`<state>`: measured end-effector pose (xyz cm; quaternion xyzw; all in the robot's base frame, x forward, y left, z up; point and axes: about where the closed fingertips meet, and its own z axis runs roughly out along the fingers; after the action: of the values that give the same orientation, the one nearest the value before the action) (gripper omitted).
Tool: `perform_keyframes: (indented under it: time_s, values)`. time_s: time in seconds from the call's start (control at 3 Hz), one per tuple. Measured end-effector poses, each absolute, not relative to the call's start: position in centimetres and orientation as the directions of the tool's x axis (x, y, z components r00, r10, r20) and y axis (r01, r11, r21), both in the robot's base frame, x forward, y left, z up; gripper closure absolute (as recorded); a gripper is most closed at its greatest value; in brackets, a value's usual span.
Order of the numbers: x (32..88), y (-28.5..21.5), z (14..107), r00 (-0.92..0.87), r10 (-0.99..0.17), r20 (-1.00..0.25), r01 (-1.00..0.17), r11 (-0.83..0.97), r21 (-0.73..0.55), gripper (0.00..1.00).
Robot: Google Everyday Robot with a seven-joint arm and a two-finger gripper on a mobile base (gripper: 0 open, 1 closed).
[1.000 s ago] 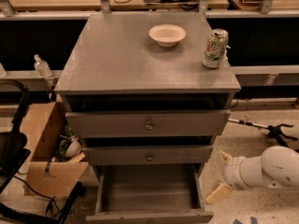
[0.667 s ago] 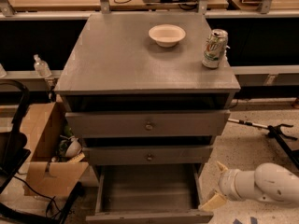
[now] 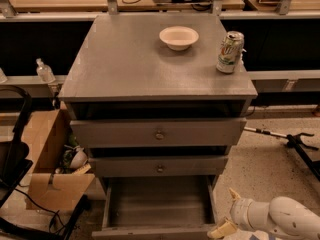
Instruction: Close bottom drawer
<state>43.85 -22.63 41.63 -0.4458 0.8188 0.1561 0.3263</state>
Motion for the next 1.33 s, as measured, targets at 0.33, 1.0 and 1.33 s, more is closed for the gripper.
perform_keyframes:
  time_s: [0.33, 1.0, 1.33]
  values:
    - [43.3, -21.9, 39.7, -0.401, -0.628, -0.667, -0.836, 0.548, -0.013, 0.00]
    - [39.1, -23.5, 30.8, -0.389, -0.601, -0.698, -0.850, 0.526, 0.021, 0.15]
    - [36.9, -23.7, 26.6, -0.378, -0.567, -0.732, -0.860, 0.508, 0.050, 0.38]
